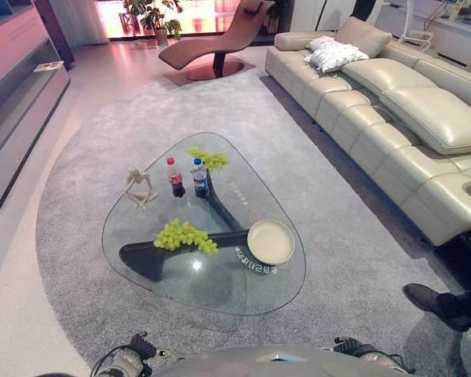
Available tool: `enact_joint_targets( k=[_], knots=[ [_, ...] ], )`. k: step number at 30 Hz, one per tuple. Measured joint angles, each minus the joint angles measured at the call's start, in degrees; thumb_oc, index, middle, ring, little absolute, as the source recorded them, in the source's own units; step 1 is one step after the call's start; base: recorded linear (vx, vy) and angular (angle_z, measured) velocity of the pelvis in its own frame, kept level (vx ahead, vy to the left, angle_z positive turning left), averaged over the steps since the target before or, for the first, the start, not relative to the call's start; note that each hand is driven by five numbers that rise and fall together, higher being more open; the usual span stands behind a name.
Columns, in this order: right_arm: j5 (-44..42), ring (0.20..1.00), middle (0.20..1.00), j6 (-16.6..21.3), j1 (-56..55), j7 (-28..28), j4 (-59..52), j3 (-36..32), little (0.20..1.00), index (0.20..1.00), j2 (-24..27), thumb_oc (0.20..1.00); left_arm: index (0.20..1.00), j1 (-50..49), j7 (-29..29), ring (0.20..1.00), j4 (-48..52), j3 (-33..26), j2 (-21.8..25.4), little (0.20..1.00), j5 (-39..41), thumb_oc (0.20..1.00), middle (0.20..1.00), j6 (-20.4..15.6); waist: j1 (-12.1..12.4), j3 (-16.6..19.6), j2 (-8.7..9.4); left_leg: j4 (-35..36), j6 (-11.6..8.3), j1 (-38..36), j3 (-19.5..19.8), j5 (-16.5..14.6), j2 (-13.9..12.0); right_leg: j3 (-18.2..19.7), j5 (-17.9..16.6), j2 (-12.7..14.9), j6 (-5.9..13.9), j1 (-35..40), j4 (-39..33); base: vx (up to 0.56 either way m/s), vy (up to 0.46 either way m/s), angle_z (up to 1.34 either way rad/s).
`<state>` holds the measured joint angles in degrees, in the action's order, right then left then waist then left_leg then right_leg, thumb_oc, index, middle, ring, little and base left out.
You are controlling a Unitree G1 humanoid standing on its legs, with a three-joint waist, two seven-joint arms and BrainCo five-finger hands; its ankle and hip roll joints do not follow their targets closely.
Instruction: Pick up fruits into the plate
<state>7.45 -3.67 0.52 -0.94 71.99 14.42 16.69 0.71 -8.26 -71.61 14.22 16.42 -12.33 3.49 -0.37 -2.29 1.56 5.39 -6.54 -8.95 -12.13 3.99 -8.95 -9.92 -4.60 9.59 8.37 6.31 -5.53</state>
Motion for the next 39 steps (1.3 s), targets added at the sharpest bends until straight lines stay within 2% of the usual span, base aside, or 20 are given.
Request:
enact_joint_targets(
  k=[6,8,11,14,15,18,22,25,29,30,34,37,39],
  knots=[
    [-0.1,1.000,1.000,0.0,0.1,0.0,0.0,0.0,1.000,1.000,0.0,1.000,1.000,0.2,-6.5,1.000,0.1,-0.7,0.1,1.000,5.3,1.000,1.000,-2.2,0.0,-0.8,-0.73,0.0,0.04,0.0,0.0,-0.1,0.0,0.0,0.0,0.0,-0.01,0.0,0.0,0.04,0.013,0.00],
    [-0.1,1.000,1.000,0.0,0.3,0.0,0.0,0.0,1.000,1.000,0.0,1.000,1.000,0.4,-9.9,1.000,0.3,-3.6,0.1,1.000,8.5,1.000,1.000,-4.0,0.0,-1.3,-0.91,0.0,0.04,0.0,0.1,-0.1,0.0,0.0,0.0,0.0,-0.01,0.0,0.0,0.02,0.005,0.00],
    [-0.1,1.000,1.000,-0.1,0.3,0.0,0.0,0.0,1.000,1.000,0.1,1.000,1.000,0.9,-13.1,1.000,0.7,-4.5,0.6,1.000,11.7,1.000,1.000,-6.6,0.1,-1.9,-1.10,0.0,0.04,0.0,0.1,-0.1,0.0,0.1,0.0,0.0,-0.01,0.0,0.0,0.00,0.000,0.00],
    [-0.7,1.000,1.000,-0.2,0.9,0.1,-0.1,0.0,1.000,1.000,0.2,1.000,1.000,2.1,-14.6,1.000,3.3,-6.0,1.0,1.000,17.3,1.000,1.000,-10.2,0.1,-2.9,-1.16,0.0,0.06,0.8,0.2,-0.1,0.0,0.2,0.0,0.0,0.01,-0.9,0.0,0.01,-0.006,-0.01],
    [-0.8,1.000,1.000,-0.2,1.2,0.1,-0.1,0.0,1.000,1.000,0.2,1.000,1.000,2.8,-15.3,1.000,5.4,-7.2,1.1,1.000,19.5,1.000,1.000,-12.5,0.0,-3.7,-1.26,-0.1,0.17,0.8,0.2,0.0,0.0,0.2,-0.1,-0.1,-0.08,-0.9,0.0,0.04,-0.015,-0.01],
    [-1.9,1.000,1.000,-0.2,1.1,0.0,-0.1,-0.2,1.000,1.000,0.3,1.000,1.000,3.1,-17.4,1.000,10.5,-7.8,1.1,1.000,20.9,1.000,1.000,-16.4,-0.2,-4.4,-1.42,-0.1,0.13,0.8,0.3,0.0,0.0,0.2,-0.1,-0.2,-0.10,-0.9,0.0,0.01,-0.006,0.00],
    [-4.2,1.000,1.000,-0.2,1.2,-0.5,-0.2,-0.4,1.000,1.000,0.3,1.000,1.000,5.1,-20.2,1.000,13.0,-7.8,1.2,1.000,20.8,1.000,1.000,-18.6,-0.9,-4.6,-1.62,-0.3,0.11,1.1,0.3,-0.1,0.0,0.3,-0.1,-0.2,-0.10,-1.1,0.2,-0.01,0.004,0.00],
    [-6.4,1.000,1.000,-0.2,1.4,-1.0,-0.4,-1.2,1.000,1.000,0.7,1.000,1.000,6.4,-21.4,1.000,14.7,-7.2,2.1,1.000,19.6,1.000,1.000,-18.4,-1.3,-5.1,-1.66,-0.3,-0.02,1.9,0.0,0.0,0.0,0.9,-0.2,-0.2,-0.21,-2.4,0.3,-0.16,0.035,-0.07],
    [-8.5,1.000,1.000,-0.2,4.9,-1.4,-0.3,-1.2,1.000,1.000,3.2,1.000,1.000,13.5,-22.5,1.000,17.2,-4.4,6.9,1.000,14.9,1.000,1.000,-16.9,-1.7,-9.4,-2.13,-0.3,0.27,5.9,-0.5,1.3,0.2,1.8,-2.0,-0.3,-0.59,-6.7,0.3,-0.19,0.040,-0.10],
    [-8.9,1.000,1.000,-0.1,6.1,-1.5,-0.3,-1.1,1.000,1.000,4.0,1.000,1.000,16.2,-23.0,1.000,18.1,-2.7,8.9,1.000,13.3,1.000,1.000,-15.2,-2.1,-10.8,-2.15,-0.3,0.40,7.0,-0.5,1.6,0.2,2.2,-2.4,-0.3,-0.74,-7.8,0.3,-0.17,0.042,-0.06],
    [-9.8,1.000,1.000,0.3,9.0,-1.7,-0.5,-0.7,1.000,1.000,5.6,1.000,1.000,21.6,-23.2,1.000,18.8,-0.2,13.6,1.000,9.1,1.000,1.000,-12.4,-3.1,-14.5,-2.15,-0.3,0.40,8.4,-1.0,2.1,0.2,2.8,-3.1,-0.4,-0.83,-9.5,0.3,-0.13,0.034,-0.07],
    [-10.5,1.000,1.000,0.9,11.5,-1.8,-0.8,0.1,1.000,1.000,7.1,1.000,1.000,27.7,-23.2,1.000,18.9,0.9,17.2,1.000,5.7,1.000,1.000,-10.1,-3.8,-18.6,-2.20,-0.3,0.29,10.2,-1.3,2.8,0.2,3.0,-3.7,-0.5,-0.96,-11.6,0.4,-0.15,0.023,-0.06],
    [-11.2,1.000,1.000,1.9,12.9,-2.1,-1.5,0.4,1.000,1.000,8.3,1.000,1.000,33.0,-23.2,1.000,18.8,4.8,21.0,1.000,3.0,1.000,1.000,-8.2,-4.1,-20.4,-2.17,-0.3,0.41,13.5,-1.0,3.5,0.2,2.9,-4.3,-0.5,-1.13,-14.8,0.6,-0.16,-0.015,0.05]
  ],
)
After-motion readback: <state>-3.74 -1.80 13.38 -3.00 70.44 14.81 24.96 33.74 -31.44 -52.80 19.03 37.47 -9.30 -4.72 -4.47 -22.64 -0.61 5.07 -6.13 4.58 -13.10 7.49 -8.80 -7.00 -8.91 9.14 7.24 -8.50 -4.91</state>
